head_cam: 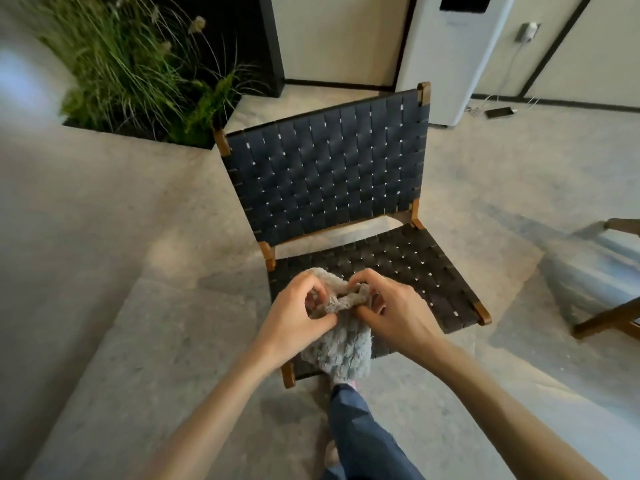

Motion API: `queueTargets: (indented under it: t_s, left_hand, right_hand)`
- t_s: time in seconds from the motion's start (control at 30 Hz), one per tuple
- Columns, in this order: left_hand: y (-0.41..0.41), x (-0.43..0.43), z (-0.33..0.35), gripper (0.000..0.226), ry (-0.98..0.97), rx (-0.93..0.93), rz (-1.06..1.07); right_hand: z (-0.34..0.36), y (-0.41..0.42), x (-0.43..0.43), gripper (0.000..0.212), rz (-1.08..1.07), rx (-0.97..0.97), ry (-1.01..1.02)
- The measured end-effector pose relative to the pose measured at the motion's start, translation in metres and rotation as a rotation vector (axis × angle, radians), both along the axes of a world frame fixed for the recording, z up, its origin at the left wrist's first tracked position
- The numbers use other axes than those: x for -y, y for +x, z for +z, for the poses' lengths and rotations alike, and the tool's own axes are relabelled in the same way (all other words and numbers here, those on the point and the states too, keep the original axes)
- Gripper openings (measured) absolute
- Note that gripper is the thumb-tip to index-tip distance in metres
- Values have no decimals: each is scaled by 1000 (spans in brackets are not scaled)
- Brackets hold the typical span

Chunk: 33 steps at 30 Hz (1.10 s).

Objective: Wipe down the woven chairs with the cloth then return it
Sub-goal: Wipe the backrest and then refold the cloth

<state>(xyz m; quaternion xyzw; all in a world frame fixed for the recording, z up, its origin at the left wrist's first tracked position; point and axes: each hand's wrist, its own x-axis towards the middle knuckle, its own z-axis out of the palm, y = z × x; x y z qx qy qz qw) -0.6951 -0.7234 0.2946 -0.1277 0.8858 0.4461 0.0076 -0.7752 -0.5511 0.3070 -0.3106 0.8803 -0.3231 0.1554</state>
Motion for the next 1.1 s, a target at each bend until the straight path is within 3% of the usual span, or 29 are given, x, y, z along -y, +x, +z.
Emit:
queueTargets:
  t_s: [0.23, 0.43, 0.57, 0.7, 0.8, 0.9, 1.0, 1.1]
  left_hand:
    - [-36, 38, 1, 33, 43, 53, 72]
    - [-64, 91, -3, 24, -240, 96, -58]
    - [-83, 141, -16, 33, -407, 28, -147]
    - [-104, 203, -24, 20, -315, 12, -250]
    - [-119, 256, -28, 16, -297, 48, -306]
    - [-130, 303, -29, 20, -200, 63, -294]
    - [-135, 335, -28, 21, -46, 32, -255]
    - [-135, 353, -32, 19, 62, 94, -320]
  right_hand:
    - [-7, -51, 41, 22, 58, -148, 140]
    - [-19, -78, 77, 21, 40, -256, 125]
    - [-31, -88, 105, 26, -19, -127, 203]
    - [-46, -87, 144, 18, -96, -16, 253]
    - [-55, -79, 184, 19, -215, 40, 181]
    - [-57, -65, 237, 14, -497, 243, 76]
    - [-58, -59, 294, 29, -814, 622, -71]
    - [-58, -58, 342, 24, -1089, 1051, -502]
